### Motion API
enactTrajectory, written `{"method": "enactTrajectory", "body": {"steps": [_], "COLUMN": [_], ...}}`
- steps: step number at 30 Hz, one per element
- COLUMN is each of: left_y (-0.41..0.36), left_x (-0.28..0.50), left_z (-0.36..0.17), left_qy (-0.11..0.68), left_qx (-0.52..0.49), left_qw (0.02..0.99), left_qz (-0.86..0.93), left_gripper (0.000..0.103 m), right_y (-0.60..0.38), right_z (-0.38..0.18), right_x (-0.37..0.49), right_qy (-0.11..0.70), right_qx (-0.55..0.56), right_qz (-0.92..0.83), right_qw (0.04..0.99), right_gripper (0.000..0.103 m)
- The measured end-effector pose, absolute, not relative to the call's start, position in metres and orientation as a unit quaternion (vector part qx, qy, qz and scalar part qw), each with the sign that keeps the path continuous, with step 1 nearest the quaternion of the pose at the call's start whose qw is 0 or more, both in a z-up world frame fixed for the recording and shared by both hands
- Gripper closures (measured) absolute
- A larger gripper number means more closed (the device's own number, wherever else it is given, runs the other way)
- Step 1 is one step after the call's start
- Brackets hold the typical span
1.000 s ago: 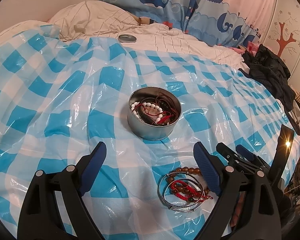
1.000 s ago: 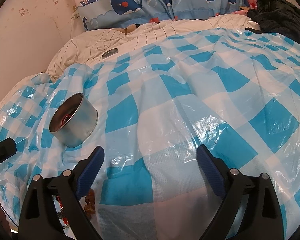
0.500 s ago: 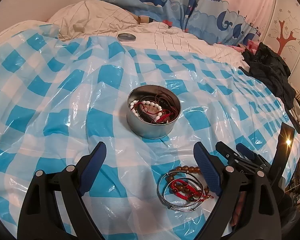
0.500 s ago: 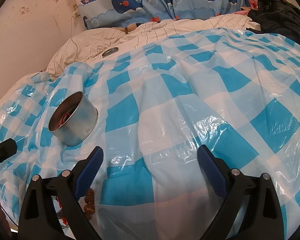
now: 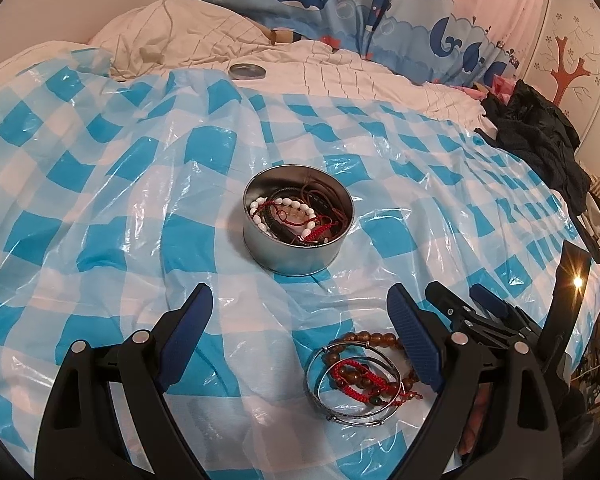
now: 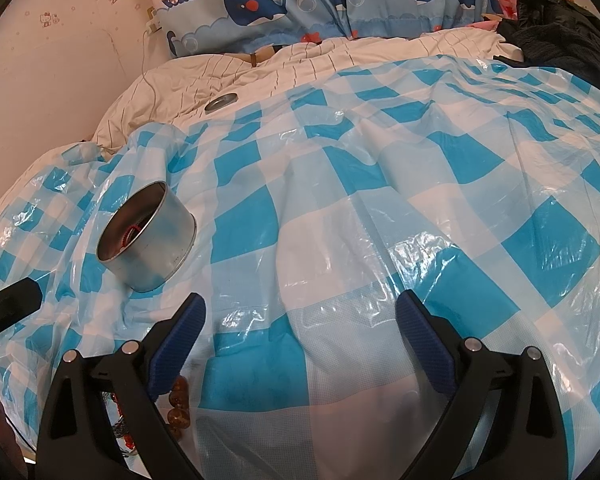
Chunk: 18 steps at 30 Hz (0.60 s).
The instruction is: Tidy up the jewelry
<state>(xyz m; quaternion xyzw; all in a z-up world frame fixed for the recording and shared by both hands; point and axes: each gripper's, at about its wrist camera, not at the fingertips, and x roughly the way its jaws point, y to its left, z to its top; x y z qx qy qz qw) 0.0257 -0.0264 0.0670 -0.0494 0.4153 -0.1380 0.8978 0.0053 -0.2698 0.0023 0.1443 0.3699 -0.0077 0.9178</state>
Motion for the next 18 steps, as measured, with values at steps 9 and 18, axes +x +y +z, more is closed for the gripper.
{"method": "enactTrajectory", "body": {"steps": [9,18], "left_y": [-0.0307,-0.0360], "left_x": [0.0272,0.0283], "left_z": [0.0661,0.0639], "left_qy": [0.417,0.420], "left_qx": [-0.046,-0.043], "left_qw": [0.897,0.896], "left_qz": [-0.139,-0.141], "left_gripper": [0.018,0.018], "right_y": [-0.2696,-0.2684], "right_z": [0.0024,0.0014], "right_x": [0.0057,0.0064], "right_qy": [0.370,0.371], "right_qx": [0.144,0.143], "right_qz": [-0.008,-0.008], "right_qw": [0.918,0.917], "right_gripper": [0.010,0.010]}}
